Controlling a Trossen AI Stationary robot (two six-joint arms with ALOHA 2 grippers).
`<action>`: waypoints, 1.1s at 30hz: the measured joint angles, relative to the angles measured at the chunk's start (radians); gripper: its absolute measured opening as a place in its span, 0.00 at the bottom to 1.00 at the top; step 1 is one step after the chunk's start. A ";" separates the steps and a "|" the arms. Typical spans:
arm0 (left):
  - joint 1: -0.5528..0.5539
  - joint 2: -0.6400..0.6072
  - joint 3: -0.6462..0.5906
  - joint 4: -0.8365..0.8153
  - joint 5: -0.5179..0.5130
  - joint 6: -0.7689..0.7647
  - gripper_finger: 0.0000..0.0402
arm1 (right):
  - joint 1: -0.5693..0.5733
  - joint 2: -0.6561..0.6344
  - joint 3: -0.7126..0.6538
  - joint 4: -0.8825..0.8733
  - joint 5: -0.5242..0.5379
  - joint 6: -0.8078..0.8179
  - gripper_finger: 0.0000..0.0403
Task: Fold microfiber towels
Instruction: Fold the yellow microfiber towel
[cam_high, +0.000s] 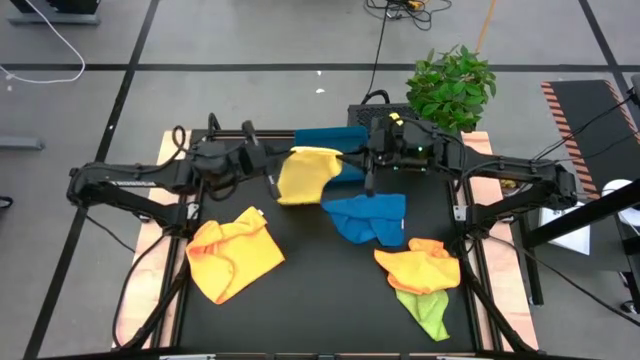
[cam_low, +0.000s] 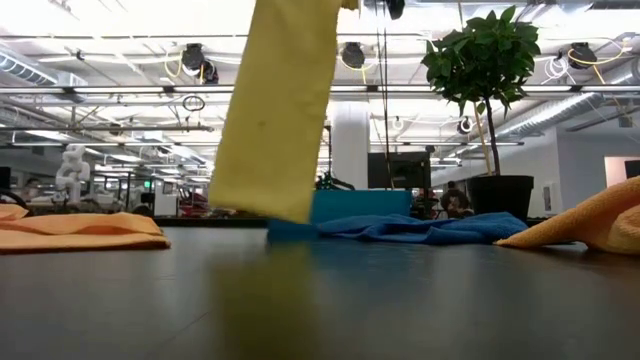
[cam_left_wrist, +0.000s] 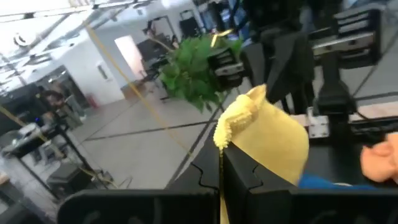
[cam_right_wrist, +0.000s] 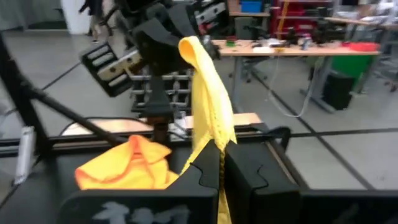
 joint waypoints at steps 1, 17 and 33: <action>-0.014 -0.007 -0.001 -0.027 -0.002 0.001 0.00 | 0.007 0.001 0.000 -0.007 -0.008 0.000 0.00; -0.466 0.029 -0.130 -0.102 -0.186 -0.241 0.00 | 0.348 0.149 -0.001 -0.097 -0.005 0.065 0.00; -0.782 0.234 -0.140 -0.029 -0.170 -0.506 0.00 | 0.532 0.273 -0.001 -0.039 -0.006 0.138 0.00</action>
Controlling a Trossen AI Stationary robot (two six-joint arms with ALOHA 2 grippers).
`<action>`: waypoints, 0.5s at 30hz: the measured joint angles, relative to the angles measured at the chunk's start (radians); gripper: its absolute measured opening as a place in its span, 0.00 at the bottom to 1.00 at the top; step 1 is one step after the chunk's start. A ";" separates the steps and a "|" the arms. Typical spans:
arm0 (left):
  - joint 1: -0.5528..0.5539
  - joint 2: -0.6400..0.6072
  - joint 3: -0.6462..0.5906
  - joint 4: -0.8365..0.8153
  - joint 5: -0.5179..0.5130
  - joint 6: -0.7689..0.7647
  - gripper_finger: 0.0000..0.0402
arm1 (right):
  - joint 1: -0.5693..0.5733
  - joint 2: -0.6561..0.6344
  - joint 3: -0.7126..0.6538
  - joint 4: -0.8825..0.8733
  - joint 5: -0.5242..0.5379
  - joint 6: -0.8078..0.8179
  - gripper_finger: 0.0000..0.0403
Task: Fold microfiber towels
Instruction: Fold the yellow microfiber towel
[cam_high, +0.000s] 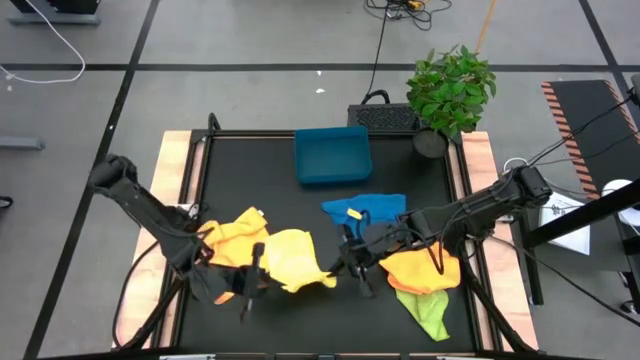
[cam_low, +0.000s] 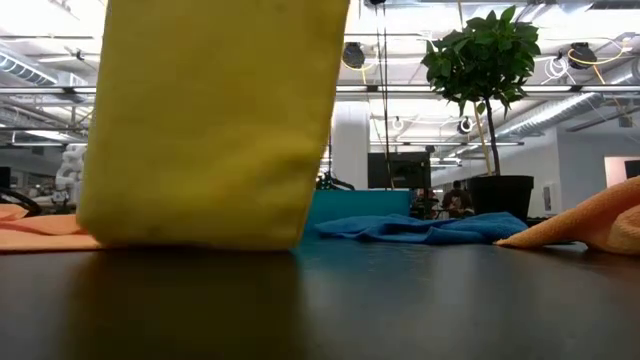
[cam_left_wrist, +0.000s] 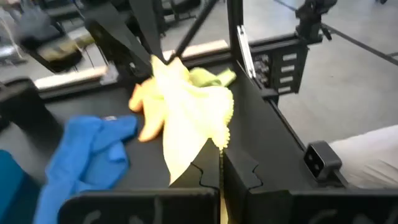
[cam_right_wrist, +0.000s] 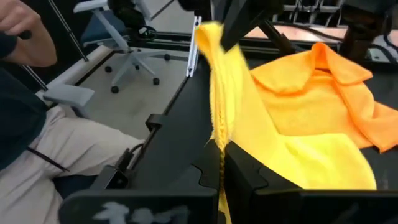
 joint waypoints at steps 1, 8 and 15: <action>-0.005 0.014 0.000 0.002 0.000 -0.015 0.00 | 0.001 0.000 0.000 -0.003 -0.001 0.008 0.00; -0.010 0.124 0.001 0.066 0.018 -0.101 0.00 | 0.009 0.014 -0.063 0.015 -0.076 0.079 0.00; -0.028 0.264 0.000 0.167 0.103 -0.203 0.00 | 0.028 0.111 -0.148 0.184 -0.160 0.143 0.00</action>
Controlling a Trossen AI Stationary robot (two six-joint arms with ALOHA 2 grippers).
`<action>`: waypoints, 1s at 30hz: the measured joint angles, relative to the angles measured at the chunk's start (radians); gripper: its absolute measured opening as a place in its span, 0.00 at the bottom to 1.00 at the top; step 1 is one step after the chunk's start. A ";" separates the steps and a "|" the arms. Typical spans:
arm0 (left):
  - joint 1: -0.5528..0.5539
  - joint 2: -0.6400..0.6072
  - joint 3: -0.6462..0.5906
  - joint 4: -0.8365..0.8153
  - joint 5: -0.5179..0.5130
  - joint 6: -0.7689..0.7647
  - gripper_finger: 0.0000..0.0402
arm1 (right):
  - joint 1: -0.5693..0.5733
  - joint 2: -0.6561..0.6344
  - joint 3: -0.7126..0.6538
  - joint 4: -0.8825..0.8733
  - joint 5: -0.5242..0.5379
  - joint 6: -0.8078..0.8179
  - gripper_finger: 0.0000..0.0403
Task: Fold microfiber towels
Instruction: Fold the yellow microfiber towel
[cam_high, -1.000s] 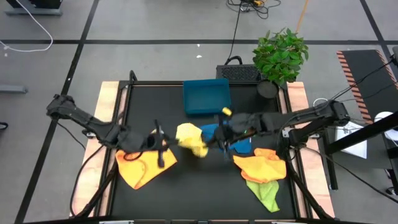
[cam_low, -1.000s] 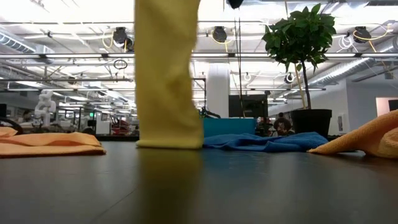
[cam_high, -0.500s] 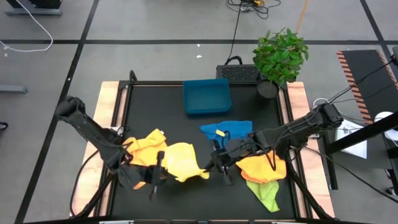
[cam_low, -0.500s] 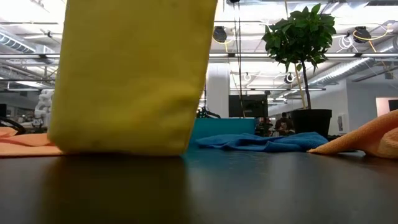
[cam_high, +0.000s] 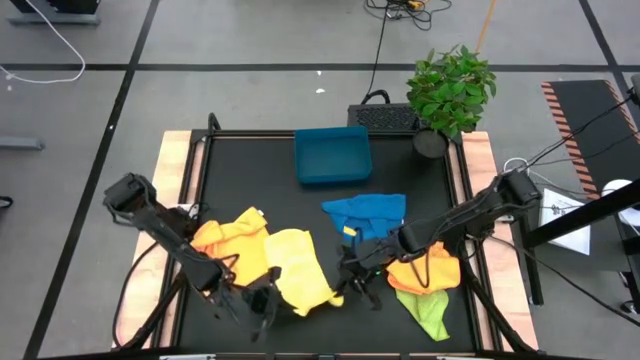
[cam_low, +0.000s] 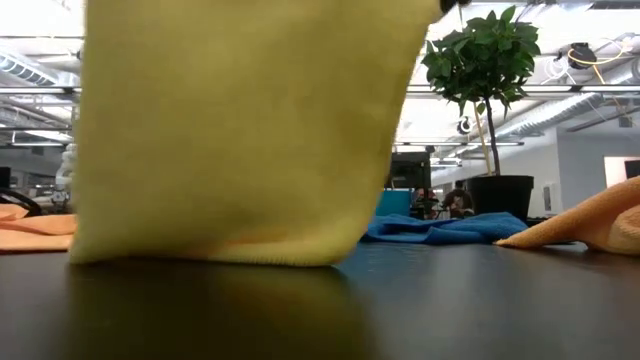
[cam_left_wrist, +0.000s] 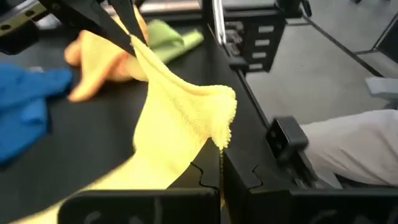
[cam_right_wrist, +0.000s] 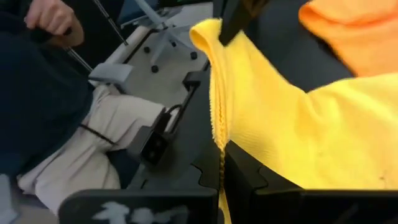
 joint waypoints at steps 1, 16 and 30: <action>-0.010 0.006 0.000 -0.009 -0.017 -0.022 0.00 | -0.004 0.022 0.000 0.023 0.000 0.000 0.00; -0.088 -0.178 -0.002 -0.345 -0.281 -0.277 0.00 | -0.166 0.057 0.003 0.090 0.090 -0.074 0.00; -0.082 -0.225 -0.065 -0.644 -0.332 -0.639 0.00 | -0.237 0.118 0.003 0.116 0.113 -0.138 0.00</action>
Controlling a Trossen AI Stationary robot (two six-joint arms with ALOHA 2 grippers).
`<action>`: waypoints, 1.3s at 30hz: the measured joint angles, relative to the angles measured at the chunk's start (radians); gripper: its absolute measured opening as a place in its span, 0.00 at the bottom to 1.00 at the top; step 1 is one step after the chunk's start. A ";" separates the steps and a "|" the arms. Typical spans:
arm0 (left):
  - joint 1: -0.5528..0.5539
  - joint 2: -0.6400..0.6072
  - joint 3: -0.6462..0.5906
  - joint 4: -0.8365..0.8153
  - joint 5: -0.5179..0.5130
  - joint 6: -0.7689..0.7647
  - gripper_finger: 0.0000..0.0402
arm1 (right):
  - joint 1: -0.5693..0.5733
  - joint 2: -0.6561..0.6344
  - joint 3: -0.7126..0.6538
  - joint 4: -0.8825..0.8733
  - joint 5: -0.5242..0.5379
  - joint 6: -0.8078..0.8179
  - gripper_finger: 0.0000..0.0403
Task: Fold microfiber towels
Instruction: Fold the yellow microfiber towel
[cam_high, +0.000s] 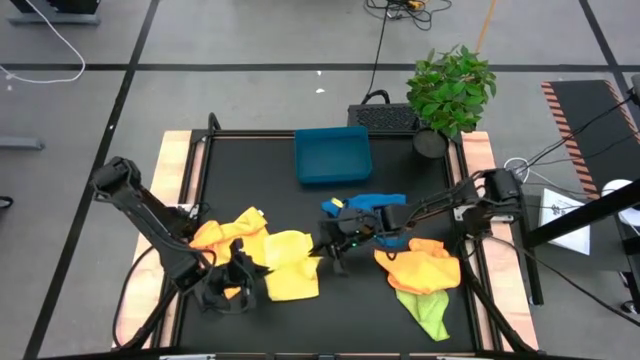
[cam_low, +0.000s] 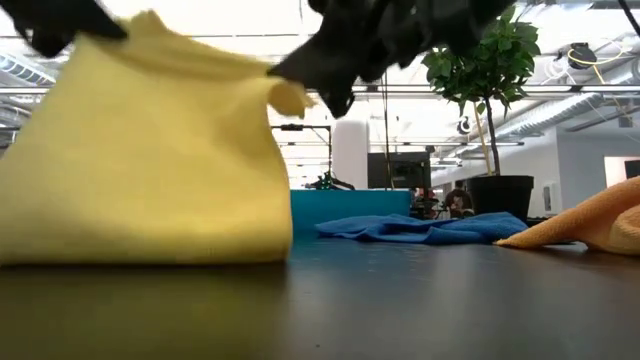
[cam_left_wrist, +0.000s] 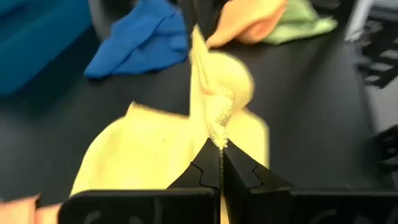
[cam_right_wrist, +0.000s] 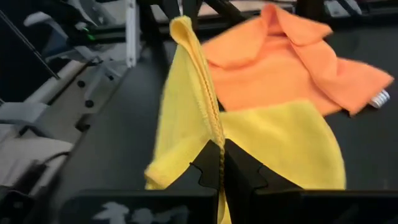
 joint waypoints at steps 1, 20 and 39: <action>0.003 -0.001 -0.022 0.011 0.001 -0.009 0.00 | -0.008 0.017 0.000 0.002 0.000 -0.001 0.00; 0.155 -0.005 -0.375 0.355 0.143 -0.085 0.00 | -0.110 0.224 -0.003 0.156 -0.030 -0.007 0.00; 0.197 -0.003 -0.386 0.329 0.157 -0.093 0.15 | -0.137 0.229 -0.006 0.239 0.003 -0.035 0.24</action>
